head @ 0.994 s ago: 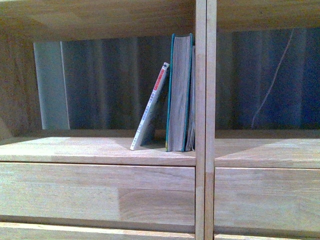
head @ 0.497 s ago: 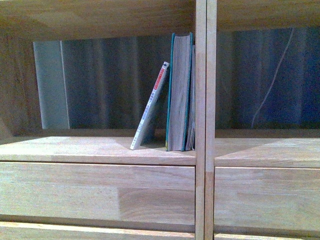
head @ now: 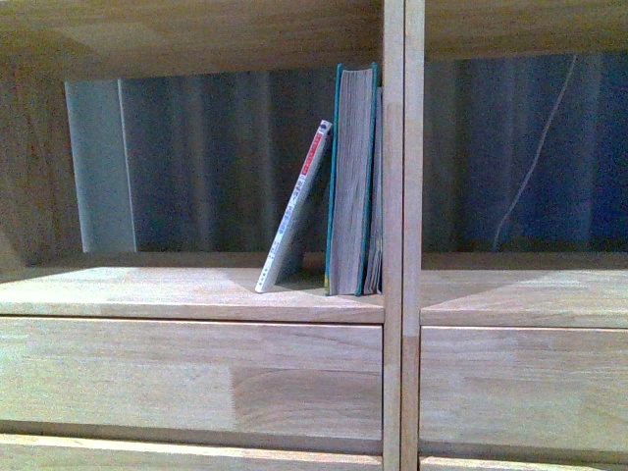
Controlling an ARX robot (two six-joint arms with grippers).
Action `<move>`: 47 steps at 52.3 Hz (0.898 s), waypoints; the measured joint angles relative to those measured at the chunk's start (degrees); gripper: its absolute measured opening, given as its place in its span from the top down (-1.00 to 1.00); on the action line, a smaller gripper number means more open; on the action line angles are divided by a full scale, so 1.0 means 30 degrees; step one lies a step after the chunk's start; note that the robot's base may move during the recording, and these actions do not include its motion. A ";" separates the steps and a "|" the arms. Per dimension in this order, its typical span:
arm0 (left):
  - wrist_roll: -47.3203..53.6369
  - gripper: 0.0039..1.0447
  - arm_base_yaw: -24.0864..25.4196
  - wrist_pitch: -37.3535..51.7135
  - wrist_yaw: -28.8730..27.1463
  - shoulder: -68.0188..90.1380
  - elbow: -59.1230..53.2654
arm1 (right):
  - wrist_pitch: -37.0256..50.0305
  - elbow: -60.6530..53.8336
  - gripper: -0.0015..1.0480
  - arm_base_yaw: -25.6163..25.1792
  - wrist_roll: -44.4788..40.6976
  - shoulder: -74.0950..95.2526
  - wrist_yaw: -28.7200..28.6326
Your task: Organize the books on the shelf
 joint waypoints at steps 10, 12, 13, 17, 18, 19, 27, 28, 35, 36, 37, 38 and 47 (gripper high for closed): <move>0.0000 -0.08 0.0000 0.0000 0.0000 0.0000 0.0000 | 0.0000 0.0000 -0.04 0.0000 0.0007 -0.0007 0.0000; 0.0000 -0.25 0.0000 0.0000 0.0000 0.0000 0.0000 | 0.0000 -0.0007 -0.21 0.0000 0.0000 -0.0007 0.0000; 0.0000 -0.35 0.0000 0.0000 0.0000 0.0000 0.0000 | 0.0000 -0.0007 -0.30 0.0000 0.0000 -0.0007 0.0007; 0.0000 -0.72 0.0000 0.0000 0.0000 0.0000 0.0000 | 0.0000 0.0000 -0.65 0.0000 0.0007 -0.0007 0.0007; 0.0000 -0.82 0.0000 0.0000 0.0000 0.0000 0.0000 | 0.0000 0.0000 -0.74 0.0000 0.0007 -0.0007 0.0000; 0.0007 -0.88 0.0000 0.0000 0.0000 0.0000 0.0000 | 0.0000 -0.0007 -0.80 0.0000 0.0007 -0.0007 0.0000; 0.0022 -0.86 0.0000 0.0000 0.0000 0.0000 0.0000 | 0.0000 0.0000 -0.86 0.0000 0.0036 -0.0007 0.0007; 0.0022 -0.86 0.0000 0.0000 0.0000 0.0000 0.0000 | 0.0000 0.0000 -0.86 0.0000 0.0044 -0.0007 0.0000; 0.0022 -0.86 0.0000 0.0000 0.0000 0.0000 0.0000 | 0.0000 -0.0007 -0.86 0.0000 0.0044 -0.0007 0.0000; 0.0022 -0.86 0.0000 0.0000 0.0000 0.0000 0.0000 | 0.0000 -0.0007 -0.86 0.0000 0.0044 -0.0007 0.0007; 0.0022 -0.86 0.0000 0.0000 0.0000 0.0000 0.0000 | 0.0000 -0.0007 -0.86 0.0000 0.0044 -0.0007 0.0007; 0.0022 -0.86 0.0000 0.0000 0.0000 0.0000 0.0000 | 0.0000 -0.0007 -0.86 0.0000 0.0044 -0.0007 0.0007; 0.0022 -0.86 0.0000 0.0000 0.0000 0.0000 0.0000 | 0.0000 0.0000 -0.86 0.0000 0.0044 -0.0007 0.0007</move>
